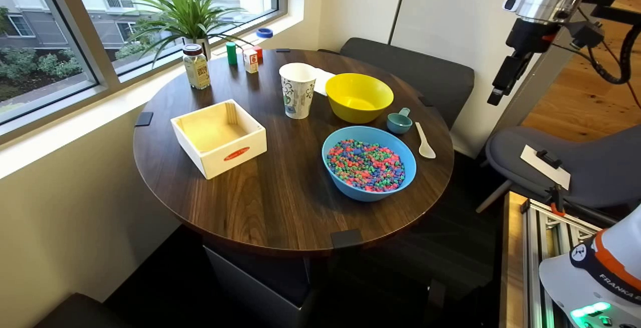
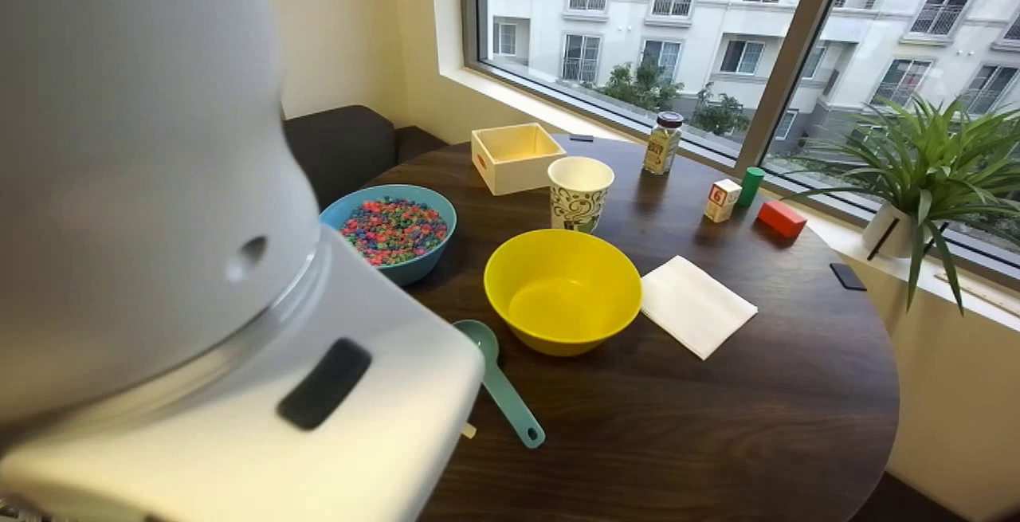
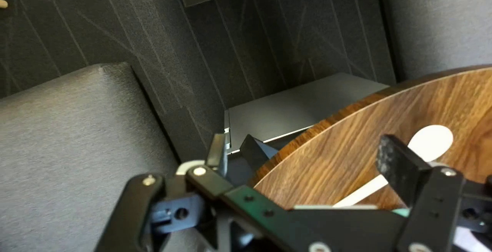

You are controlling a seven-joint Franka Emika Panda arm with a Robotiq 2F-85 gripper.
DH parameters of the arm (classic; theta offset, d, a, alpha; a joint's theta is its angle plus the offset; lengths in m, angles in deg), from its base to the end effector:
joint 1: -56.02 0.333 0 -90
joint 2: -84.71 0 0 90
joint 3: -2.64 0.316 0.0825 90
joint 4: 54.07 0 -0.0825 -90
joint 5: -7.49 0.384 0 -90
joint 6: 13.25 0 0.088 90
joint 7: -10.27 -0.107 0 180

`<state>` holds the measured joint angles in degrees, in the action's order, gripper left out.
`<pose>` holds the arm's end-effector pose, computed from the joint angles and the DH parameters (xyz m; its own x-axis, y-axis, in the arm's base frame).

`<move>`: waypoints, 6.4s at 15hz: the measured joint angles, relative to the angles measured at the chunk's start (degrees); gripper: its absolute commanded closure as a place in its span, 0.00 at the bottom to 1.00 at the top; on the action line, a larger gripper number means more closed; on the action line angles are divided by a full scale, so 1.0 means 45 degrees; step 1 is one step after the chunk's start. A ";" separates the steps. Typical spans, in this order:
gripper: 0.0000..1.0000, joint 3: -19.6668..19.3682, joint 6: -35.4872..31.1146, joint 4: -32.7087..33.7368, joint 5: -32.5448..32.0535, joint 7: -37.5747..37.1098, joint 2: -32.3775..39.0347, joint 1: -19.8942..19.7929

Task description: Use the blue measuring spoon to remove some cereal from the blue bowl.

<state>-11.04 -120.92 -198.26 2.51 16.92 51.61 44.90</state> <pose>0.3304 -0.1633 0.4630 0.9686 -0.2404 -0.0636 -0.2440 -0.9681 -0.0565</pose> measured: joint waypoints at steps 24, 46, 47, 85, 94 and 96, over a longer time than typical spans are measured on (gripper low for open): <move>0.00 0.1384 -0.5242 0.0728 0.3906 -0.6709 0.3631 0.0041; 0.35 0.1428 -0.5242 0.2785 0.4088 -0.9220 0.6737 0.0157; 0.41 0.1428 -0.5242 0.2856 0.4120 -0.9234 0.6824 0.0198; 0.94 0.3475 -0.5203 0.3260 0.1408 -1.0898 0.4533 0.1506; 0.94 0.4965 -0.7481 0.3328 -0.0563 -1.1177 0.4726 0.1819; 0.94 0.5271 -0.8476 0.3259 -0.1398 -1.1591 0.5033 0.1869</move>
<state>12.67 -159.06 -183.59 -3.78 -35.24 74.27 53.31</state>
